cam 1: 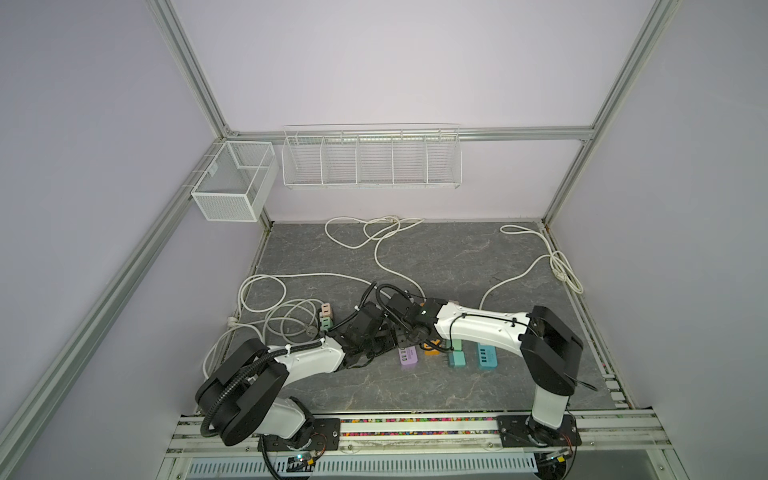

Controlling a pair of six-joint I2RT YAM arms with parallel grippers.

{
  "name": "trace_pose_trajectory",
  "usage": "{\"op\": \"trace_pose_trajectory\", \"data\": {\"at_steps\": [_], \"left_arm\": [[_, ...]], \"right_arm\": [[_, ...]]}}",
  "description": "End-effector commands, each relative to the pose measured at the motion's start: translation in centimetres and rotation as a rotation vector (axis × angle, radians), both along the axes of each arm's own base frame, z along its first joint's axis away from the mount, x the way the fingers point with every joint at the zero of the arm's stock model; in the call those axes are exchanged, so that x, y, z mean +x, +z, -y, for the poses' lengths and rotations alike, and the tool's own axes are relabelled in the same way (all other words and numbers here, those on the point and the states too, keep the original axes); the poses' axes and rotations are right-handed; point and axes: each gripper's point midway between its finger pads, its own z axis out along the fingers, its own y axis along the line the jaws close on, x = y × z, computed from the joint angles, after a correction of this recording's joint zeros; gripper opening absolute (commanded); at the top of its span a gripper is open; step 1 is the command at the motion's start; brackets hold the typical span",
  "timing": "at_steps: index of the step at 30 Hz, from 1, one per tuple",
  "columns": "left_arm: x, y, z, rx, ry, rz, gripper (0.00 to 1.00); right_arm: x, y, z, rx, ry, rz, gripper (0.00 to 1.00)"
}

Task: Pull the plug off the socket
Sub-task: 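Pull on the teal USB plug with right gripper while left gripper pins the strip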

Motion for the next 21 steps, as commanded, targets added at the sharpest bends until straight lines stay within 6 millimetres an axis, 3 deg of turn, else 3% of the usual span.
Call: {"op": "trace_pose_trajectory", "data": {"at_steps": [1, 9, 17, 21], "left_arm": [[-2.3, -4.4, -2.9, 0.187, 0.015, -0.111, 0.21], [-2.2, -4.6, -3.3, 0.211, 0.035, -0.109, 0.21], [-2.5, -4.9, -3.5, 0.224, 0.035, -0.114, 0.21], [-2.5, -5.0, -3.2, 0.224, 0.032, -0.114, 0.21]], "right_arm": [[-0.2, 0.6, -0.3, 0.04, -0.006, 0.003, 0.25], [-1.2, 0.8, -2.6, 0.069, 0.04, -0.01, 0.23], [-0.3, 1.2, -0.5, 0.042, 0.001, 0.015, 0.23], [-0.5, 1.4, -1.2, 0.064, 0.008, 0.012, 0.22]]}}
